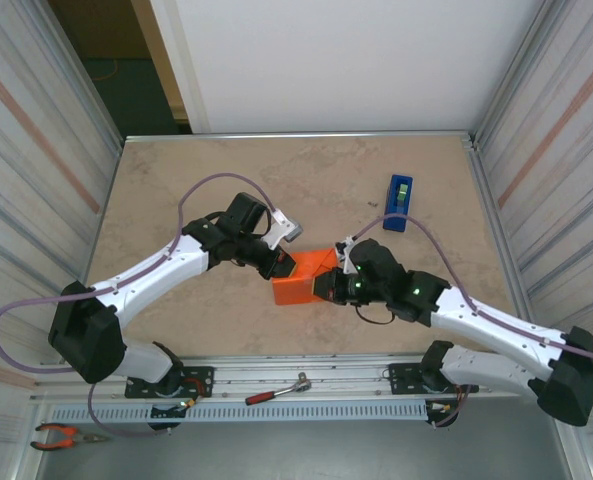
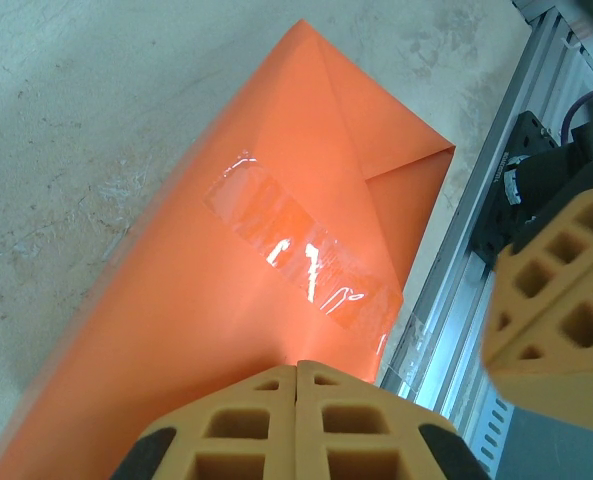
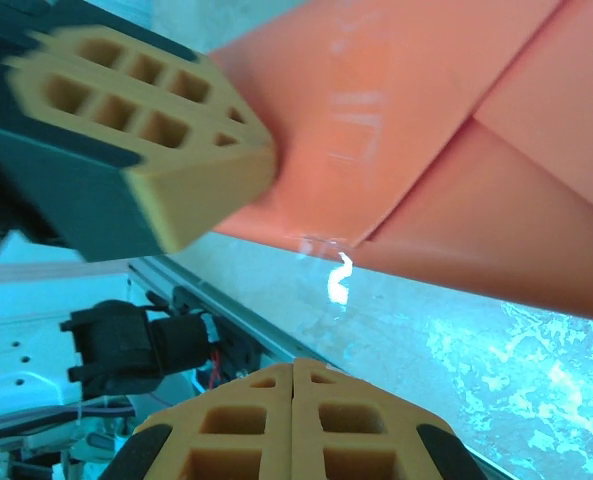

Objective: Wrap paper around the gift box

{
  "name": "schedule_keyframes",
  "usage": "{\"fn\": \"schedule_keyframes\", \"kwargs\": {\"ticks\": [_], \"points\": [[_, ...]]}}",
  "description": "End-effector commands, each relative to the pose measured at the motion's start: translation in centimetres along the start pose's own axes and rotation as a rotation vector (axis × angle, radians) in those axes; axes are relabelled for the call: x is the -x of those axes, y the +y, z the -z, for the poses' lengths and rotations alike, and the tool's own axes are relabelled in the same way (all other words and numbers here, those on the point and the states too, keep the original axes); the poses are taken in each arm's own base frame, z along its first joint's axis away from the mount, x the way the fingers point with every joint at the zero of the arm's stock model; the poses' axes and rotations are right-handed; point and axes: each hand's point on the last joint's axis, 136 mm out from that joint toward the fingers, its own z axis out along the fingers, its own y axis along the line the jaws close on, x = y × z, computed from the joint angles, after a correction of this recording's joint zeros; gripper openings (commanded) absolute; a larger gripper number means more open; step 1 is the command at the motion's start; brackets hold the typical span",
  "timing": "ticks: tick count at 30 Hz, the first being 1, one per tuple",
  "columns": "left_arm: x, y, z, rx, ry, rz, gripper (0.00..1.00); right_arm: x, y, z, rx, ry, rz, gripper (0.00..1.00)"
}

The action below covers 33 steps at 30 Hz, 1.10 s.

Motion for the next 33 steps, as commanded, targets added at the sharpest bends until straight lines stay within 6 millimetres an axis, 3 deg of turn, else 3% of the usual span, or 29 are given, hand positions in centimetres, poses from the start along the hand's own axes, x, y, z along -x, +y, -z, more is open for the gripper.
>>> {"fn": "schedule_keyframes", "kwargs": {"ticks": [1, 4, 10, 17, 26, 33], "points": [[-3.3, 0.7, -1.1, 0.02, 0.108, 0.05, 0.0, 1.4, 1.4, 1.3, 0.005, -0.056, 0.046, 0.0], [-3.4, 0.7, -1.2, 0.018, 0.111, 0.049, 0.0, 2.0, 2.1, 1.0, 0.015, -0.063, 0.061, 0.0], [-3.4, 0.6, -1.1, 0.016, 0.11, 0.048, 0.0, 2.6, 1.6, -1.6, 0.001, -0.042, 0.051, 0.0], [-3.4, 0.6, -1.1, 0.018, 0.11, 0.045, 0.0, 3.1, 1.0, -2.3, -0.009, -0.041, 0.033, 0.0], [-3.4, 0.6, -1.2, 0.015, 0.112, 0.048, 0.0, 1.6, -1.0, -3.3, -0.043, 0.015, 0.013, 0.0], [-3.4, 0.6, -1.1, 0.017, 0.111, 0.048, 0.0, 0.5, -2.3, -2.7, -0.081, 0.027, 0.01, 0.0]]}}
